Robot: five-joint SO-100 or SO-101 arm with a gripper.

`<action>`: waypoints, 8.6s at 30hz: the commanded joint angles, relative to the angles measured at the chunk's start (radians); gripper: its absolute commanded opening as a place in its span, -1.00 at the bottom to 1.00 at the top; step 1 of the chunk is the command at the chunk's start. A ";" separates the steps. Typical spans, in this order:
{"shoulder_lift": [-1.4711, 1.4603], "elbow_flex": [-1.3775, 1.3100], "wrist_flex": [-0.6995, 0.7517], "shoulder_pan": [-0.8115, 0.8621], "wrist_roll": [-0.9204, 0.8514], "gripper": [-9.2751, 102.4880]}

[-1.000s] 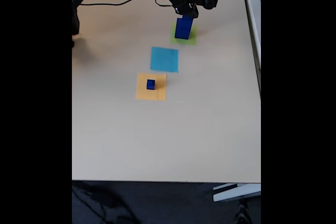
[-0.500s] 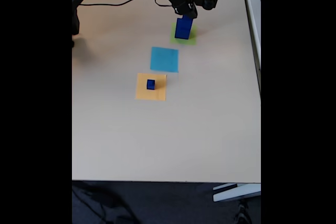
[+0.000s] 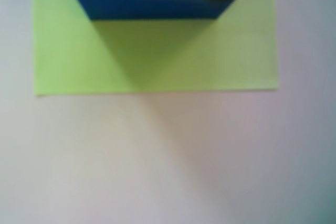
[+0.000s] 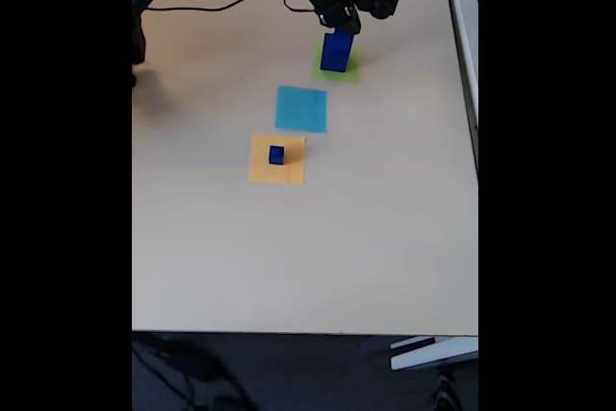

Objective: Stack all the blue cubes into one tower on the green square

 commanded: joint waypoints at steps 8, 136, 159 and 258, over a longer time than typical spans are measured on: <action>0.028 -0.035 0.015 -0.017 0.023 -0.84; 0.497 0.729 0.003 0.476 -0.647 -0.78; 0.545 0.779 -0.012 0.555 -0.703 -0.74; 0.494 0.672 -0.046 0.426 -0.508 -0.84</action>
